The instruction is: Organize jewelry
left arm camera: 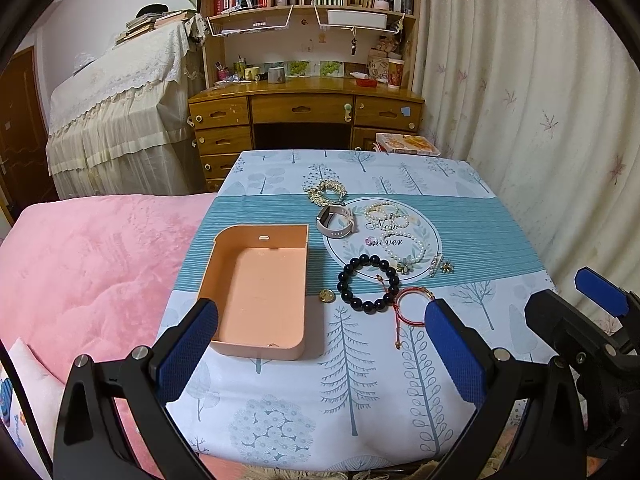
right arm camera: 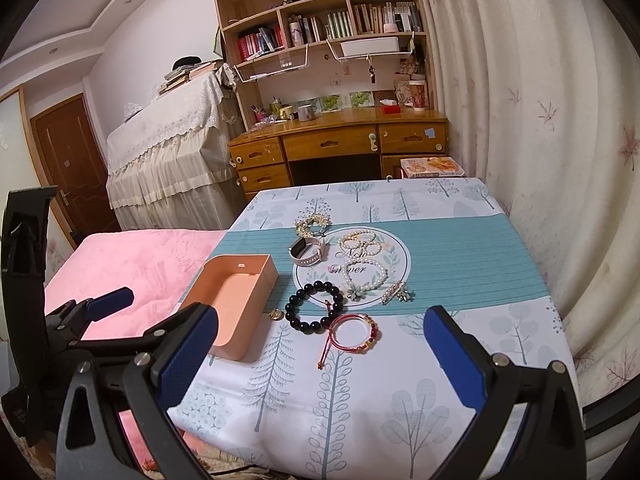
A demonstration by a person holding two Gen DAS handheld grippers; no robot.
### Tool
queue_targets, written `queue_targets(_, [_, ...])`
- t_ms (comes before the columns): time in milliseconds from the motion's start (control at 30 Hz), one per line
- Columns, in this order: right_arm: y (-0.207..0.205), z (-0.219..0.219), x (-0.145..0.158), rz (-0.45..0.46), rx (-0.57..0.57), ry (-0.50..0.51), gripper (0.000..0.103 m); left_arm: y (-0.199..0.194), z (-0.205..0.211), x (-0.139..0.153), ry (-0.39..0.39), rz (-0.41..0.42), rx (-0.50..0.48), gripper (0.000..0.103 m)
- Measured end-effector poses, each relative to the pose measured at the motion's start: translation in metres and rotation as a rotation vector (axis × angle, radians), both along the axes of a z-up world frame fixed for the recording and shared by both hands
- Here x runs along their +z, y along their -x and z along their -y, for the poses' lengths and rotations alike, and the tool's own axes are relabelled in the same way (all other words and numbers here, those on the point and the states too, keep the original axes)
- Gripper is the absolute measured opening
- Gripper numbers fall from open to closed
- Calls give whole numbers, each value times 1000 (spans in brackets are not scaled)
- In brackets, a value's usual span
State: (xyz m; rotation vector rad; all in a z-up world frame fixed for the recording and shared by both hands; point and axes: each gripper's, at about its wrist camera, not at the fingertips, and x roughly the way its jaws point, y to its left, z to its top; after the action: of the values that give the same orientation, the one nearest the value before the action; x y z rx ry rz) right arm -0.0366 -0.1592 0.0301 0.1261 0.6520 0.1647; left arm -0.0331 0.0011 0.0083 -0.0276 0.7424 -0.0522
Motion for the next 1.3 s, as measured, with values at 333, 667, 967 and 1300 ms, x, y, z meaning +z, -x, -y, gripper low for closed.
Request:
queue_targets(333, [-1,-2,-1,-2,3,-14,103,0,-4,1,-9,0,-3,102])
queue_targets(667, [0,-3,-2,-1,4,-16,103,1,-7,-2,14,-35,-36,102])
queue_targets(967, [-2,2,-8,-26,31,-61,103,-11,13,-2,-29,-94,-111,102])
queue_targets(1300, [-63,27,9,-138,30,-17,102,-72,14,39,-86,-104,-204,102])
